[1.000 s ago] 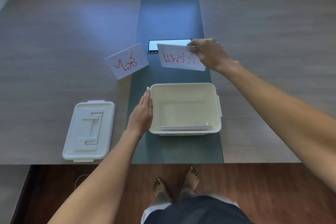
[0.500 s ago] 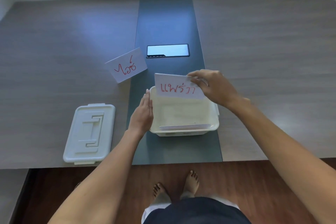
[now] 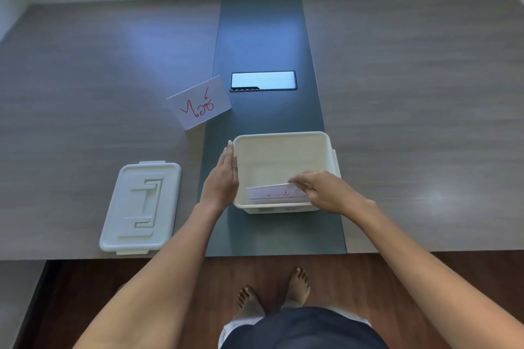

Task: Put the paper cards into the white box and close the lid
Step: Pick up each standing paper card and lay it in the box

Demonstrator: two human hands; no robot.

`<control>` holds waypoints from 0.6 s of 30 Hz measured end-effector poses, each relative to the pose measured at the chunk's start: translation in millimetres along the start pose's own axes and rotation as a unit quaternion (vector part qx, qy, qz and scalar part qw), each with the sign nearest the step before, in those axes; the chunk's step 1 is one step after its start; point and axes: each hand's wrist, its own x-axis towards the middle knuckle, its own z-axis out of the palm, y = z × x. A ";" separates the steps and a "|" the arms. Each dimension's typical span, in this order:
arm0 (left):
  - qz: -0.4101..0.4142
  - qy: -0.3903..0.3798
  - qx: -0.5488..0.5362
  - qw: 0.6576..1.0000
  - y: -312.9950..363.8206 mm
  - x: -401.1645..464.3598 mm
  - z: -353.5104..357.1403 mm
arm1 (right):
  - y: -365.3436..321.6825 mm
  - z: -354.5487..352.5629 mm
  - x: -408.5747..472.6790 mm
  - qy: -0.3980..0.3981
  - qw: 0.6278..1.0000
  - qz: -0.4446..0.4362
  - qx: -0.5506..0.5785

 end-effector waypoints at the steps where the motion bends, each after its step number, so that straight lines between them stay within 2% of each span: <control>1: 0.000 0.001 -0.001 1.000 -0.1 0.3 -0.1 | 1.8 3.0 0.4 -0.007 1.000 0.002 0.003; 10: -0.010 0.003 -0.002 1.000 -0.7 0.9 -0.8 | 14.3 10.2 6.9 -0.073 0.997 0.008 0.019; 13: -0.015 -0.002 -0.011 1.000 -3.0 1.2 -2.6 | 12.0 5.2 10.5 -0.044 0.999 -0.011 0.025; 18: -0.026 0.001 -0.014 1.000 -6.0 -3.4 -6.9 | 8.5 -16.7 27.6 0.050 0.995 -0.044 0.081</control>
